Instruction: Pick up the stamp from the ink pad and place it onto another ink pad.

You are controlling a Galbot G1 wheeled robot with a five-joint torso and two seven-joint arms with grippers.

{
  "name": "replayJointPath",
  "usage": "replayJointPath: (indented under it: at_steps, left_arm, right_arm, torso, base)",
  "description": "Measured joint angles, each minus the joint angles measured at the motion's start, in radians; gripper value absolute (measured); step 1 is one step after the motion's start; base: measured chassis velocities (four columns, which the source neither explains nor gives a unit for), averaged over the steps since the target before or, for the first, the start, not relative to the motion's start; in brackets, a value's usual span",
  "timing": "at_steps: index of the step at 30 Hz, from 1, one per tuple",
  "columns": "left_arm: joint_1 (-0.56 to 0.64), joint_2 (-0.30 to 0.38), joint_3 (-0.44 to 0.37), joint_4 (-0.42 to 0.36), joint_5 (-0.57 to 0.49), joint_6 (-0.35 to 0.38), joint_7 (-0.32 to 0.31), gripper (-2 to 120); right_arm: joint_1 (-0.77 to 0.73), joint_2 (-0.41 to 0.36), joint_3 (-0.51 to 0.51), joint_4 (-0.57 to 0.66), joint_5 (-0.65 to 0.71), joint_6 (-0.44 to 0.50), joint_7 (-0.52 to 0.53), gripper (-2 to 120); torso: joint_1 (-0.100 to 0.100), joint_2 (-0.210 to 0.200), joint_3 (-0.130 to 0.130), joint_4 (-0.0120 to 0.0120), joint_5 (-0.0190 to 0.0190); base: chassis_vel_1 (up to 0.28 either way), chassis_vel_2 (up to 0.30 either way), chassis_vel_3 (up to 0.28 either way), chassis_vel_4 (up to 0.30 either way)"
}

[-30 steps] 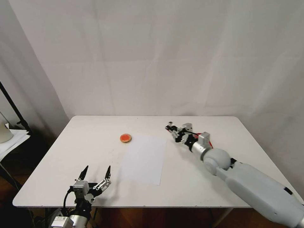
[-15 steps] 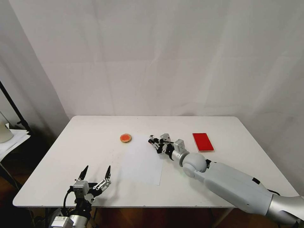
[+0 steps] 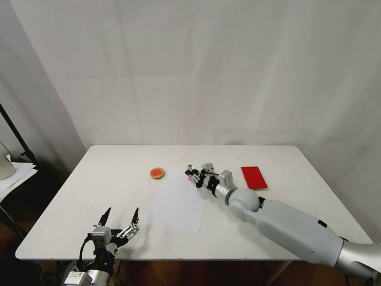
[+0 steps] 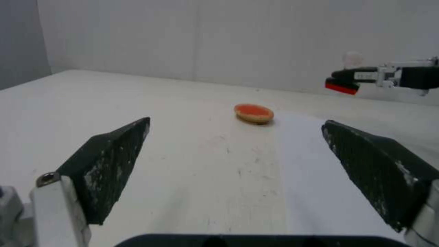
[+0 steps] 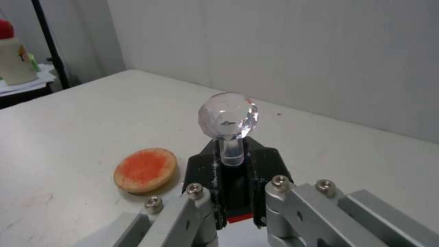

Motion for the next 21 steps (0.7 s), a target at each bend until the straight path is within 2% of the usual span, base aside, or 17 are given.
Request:
replayJointPath:
  at_steps: [4, 5, 8, 10, 13, 21]
  left_arm:
    - [0.0, 0.0, 0.0, 0.0, 0.0, 0.0, 0.0, 100]
    - [0.0, 0.0, 0.0, 0.0, 0.0, 0.0, 0.0, 100]
    - [0.0, 0.0, 0.0, 0.0, 0.0, 0.0, 0.0, 100]
    - [0.0, 0.0, 0.0, 0.0, 0.0, 0.0, 0.0, 100]
    - [0.0, 0.0, 0.0, 0.0, 0.0, 0.0, 0.0, 100]
    - [0.0, 0.0, 0.0, 0.0, 0.0, 0.0, 0.0, 100]
  right_arm:
    - [0.063, 0.085, -0.057, -0.06, 0.003, -0.001, 0.0, 10]
    - [0.063, 0.085, -0.057, -0.06, 0.003, -0.001, 0.0, 10]
    - [0.091, 0.183, -0.096, -0.131, 0.003, -0.002, 0.0, 10]
    - [0.094, 0.205, -0.102, -0.148, 0.003, -0.002, 0.0, 10]
    - [0.096, 0.279, -0.112, -0.211, -0.001, -0.002, -0.001, 10]
    - [0.073, 0.312, -0.101, -0.28, -0.005, 0.003, -0.003, 10]
  torso:
    - [0.0, 0.0, 0.0, 0.0001, -0.0002]
    - [0.0, 0.0, 0.0, 0.0001, -0.0002]
    - [0.0, 0.0, 0.0, 0.0002, -0.0005]
    - [0.0, 0.0, 0.0, 0.0002, -0.0005]
    - [0.0, 0.0, 0.0, 0.0004, -0.0004]
    - [0.0, 0.0, 0.0, -0.0002, -0.0001]
  base:
    - [0.0, 0.0, 0.0, 0.0]
    - [0.0, 0.0, 0.0, 0.0]
    - [0.0, 0.0, 0.0, 0.0]
    - [0.0, 0.0, 0.0, 0.0]
    - [0.0, 0.0, 0.0, 0.0]
    - [0.0, 0.0, 0.0, 0.0]
